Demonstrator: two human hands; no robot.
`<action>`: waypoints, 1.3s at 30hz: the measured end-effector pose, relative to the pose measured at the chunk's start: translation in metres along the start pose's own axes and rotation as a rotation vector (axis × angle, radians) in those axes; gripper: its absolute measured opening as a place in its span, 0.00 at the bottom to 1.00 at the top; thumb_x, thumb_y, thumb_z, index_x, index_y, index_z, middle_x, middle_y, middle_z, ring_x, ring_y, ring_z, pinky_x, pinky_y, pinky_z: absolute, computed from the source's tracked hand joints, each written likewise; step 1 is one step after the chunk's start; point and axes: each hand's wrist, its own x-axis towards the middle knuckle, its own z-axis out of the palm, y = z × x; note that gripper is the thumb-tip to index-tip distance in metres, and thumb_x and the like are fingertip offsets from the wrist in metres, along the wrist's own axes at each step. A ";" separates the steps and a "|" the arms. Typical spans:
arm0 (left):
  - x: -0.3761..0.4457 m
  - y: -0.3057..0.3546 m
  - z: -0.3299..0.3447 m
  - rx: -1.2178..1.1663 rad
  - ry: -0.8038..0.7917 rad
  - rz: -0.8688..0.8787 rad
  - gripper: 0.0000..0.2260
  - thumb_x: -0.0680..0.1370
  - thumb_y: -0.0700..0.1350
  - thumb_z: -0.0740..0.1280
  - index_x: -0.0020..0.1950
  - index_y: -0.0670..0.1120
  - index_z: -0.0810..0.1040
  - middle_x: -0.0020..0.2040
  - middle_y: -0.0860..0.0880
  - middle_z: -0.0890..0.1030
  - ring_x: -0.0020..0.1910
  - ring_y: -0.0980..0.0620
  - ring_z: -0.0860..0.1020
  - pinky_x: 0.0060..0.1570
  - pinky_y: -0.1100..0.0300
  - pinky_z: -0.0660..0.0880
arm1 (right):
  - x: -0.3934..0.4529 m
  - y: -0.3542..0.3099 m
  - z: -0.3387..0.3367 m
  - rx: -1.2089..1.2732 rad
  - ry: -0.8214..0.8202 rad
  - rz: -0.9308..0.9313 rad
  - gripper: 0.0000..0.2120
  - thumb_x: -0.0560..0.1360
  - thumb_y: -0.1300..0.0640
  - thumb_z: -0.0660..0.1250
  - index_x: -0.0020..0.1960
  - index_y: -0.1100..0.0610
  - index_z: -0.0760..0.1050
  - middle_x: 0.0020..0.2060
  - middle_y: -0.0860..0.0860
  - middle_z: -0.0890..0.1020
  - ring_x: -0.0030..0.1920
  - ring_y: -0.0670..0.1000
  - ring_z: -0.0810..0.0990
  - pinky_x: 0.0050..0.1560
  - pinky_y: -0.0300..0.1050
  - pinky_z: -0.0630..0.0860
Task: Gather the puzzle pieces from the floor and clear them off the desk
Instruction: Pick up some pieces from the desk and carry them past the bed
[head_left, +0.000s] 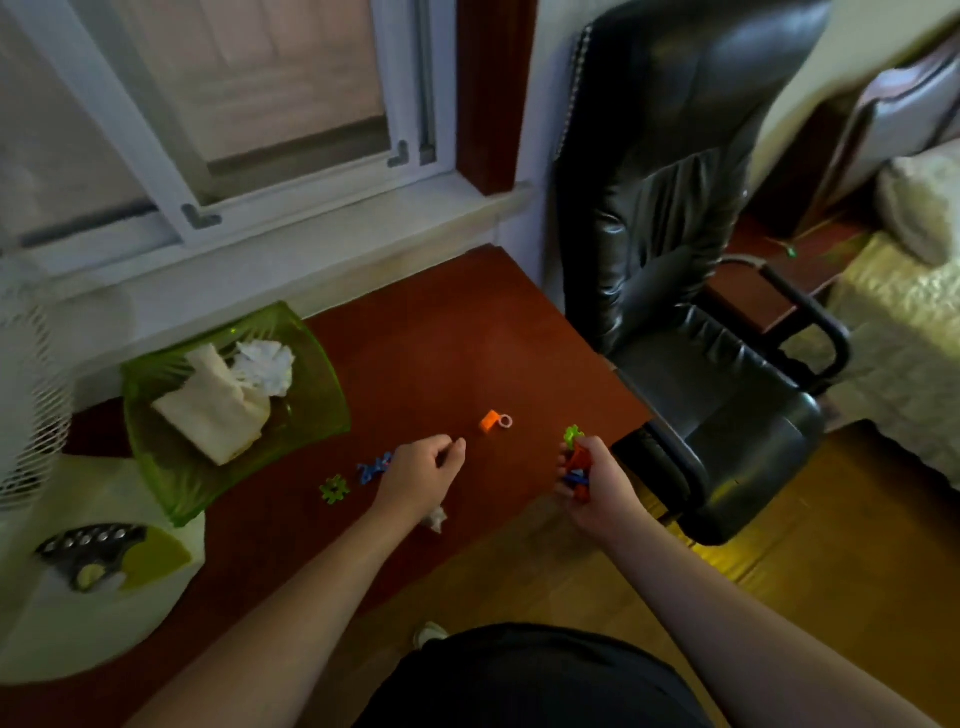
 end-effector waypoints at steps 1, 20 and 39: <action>0.004 0.007 0.005 0.011 0.000 0.008 0.20 0.81 0.51 0.61 0.30 0.48 0.62 0.24 0.53 0.63 0.22 0.56 0.62 0.25 0.61 0.57 | -0.002 -0.006 -0.011 0.017 0.005 -0.010 0.10 0.78 0.54 0.62 0.45 0.60 0.75 0.34 0.51 0.76 0.30 0.46 0.73 0.22 0.36 0.65; 0.000 0.198 0.193 0.152 -0.313 0.190 0.20 0.81 0.56 0.58 0.32 0.48 0.66 0.28 0.52 0.67 0.27 0.55 0.65 0.30 0.58 0.62 | -0.075 -0.113 -0.255 0.359 0.085 -0.136 0.11 0.79 0.51 0.61 0.47 0.59 0.76 0.34 0.51 0.77 0.32 0.45 0.73 0.24 0.35 0.64; -0.005 0.337 0.356 0.115 -0.682 0.291 0.15 0.81 0.53 0.60 0.40 0.45 0.75 0.34 0.47 0.75 0.34 0.54 0.74 0.33 0.62 0.70 | -0.128 -0.150 -0.416 0.652 0.316 -0.350 0.13 0.79 0.51 0.61 0.48 0.61 0.75 0.32 0.52 0.77 0.30 0.47 0.74 0.21 0.36 0.66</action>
